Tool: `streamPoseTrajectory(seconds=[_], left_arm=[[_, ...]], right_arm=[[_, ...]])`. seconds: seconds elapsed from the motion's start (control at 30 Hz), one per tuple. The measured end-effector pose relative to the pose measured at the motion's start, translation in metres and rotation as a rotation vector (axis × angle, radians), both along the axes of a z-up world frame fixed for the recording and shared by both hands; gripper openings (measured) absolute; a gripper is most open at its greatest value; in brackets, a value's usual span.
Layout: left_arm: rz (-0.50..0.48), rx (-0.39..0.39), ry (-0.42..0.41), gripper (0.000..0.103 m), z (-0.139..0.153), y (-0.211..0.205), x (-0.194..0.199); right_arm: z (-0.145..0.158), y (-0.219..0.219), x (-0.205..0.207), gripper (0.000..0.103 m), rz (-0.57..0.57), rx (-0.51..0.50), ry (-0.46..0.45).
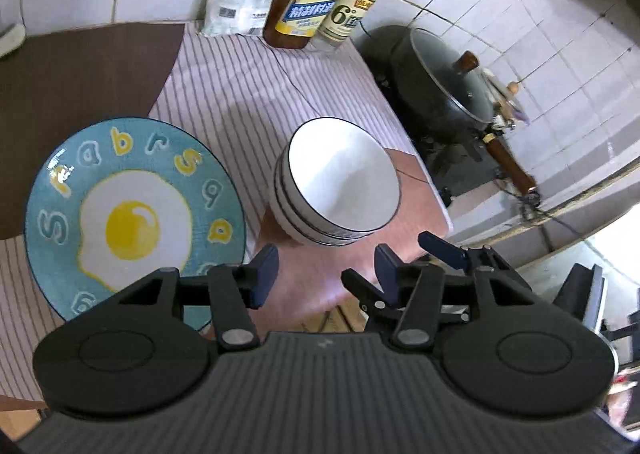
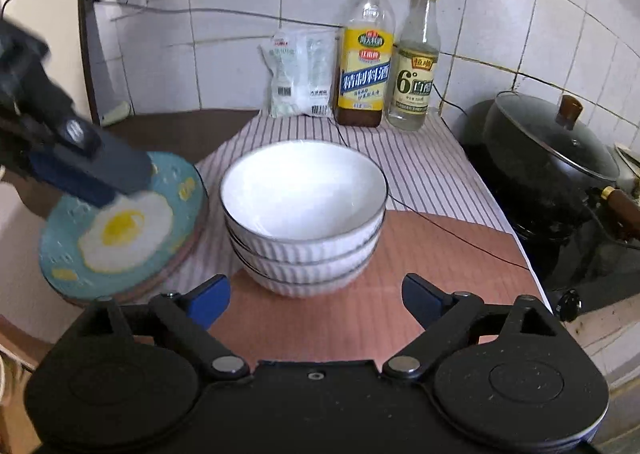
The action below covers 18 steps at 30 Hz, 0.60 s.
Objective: Organize plates and bowls
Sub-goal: 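Grasp the rim of the stacked bowls with the left gripper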
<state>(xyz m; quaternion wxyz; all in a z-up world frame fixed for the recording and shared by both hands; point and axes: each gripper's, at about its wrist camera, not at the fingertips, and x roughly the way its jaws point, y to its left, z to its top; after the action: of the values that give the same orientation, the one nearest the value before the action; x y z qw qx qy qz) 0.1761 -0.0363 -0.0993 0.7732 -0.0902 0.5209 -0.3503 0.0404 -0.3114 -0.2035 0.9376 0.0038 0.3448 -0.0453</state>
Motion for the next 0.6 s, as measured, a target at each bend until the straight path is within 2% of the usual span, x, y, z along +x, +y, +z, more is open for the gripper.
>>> streamPoseTrajectory(seconds=[0.13, 0.3, 0.43, 0.6], left_arm=[[-0.007, 0.023, -0.036, 0.056, -0.005, -0.015, -0.007], [0.062, 0.017, -0.085, 0.058, -0.022, -0.033, -0.008], [0.113, 0.007, -0.089, 0.058, -0.037, -0.044, -0.003], [0.137, 0.058, -0.086, 0.056, -0.056, -0.06, 0.002]], right_arm=[[-0.017, -0.008, -0.006, 0.095, 0.036, 0.024, -0.059], [-0.047, -0.022, -0.005, 0.097, 0.09, 0.066, -0.143], [-0.07, -0.031, 0.011, 0.097, 0.137, 0.068, -0.195], [-0.09, -0.035, 0.024, 0.097, 0.167, 0.119, -0.249]])
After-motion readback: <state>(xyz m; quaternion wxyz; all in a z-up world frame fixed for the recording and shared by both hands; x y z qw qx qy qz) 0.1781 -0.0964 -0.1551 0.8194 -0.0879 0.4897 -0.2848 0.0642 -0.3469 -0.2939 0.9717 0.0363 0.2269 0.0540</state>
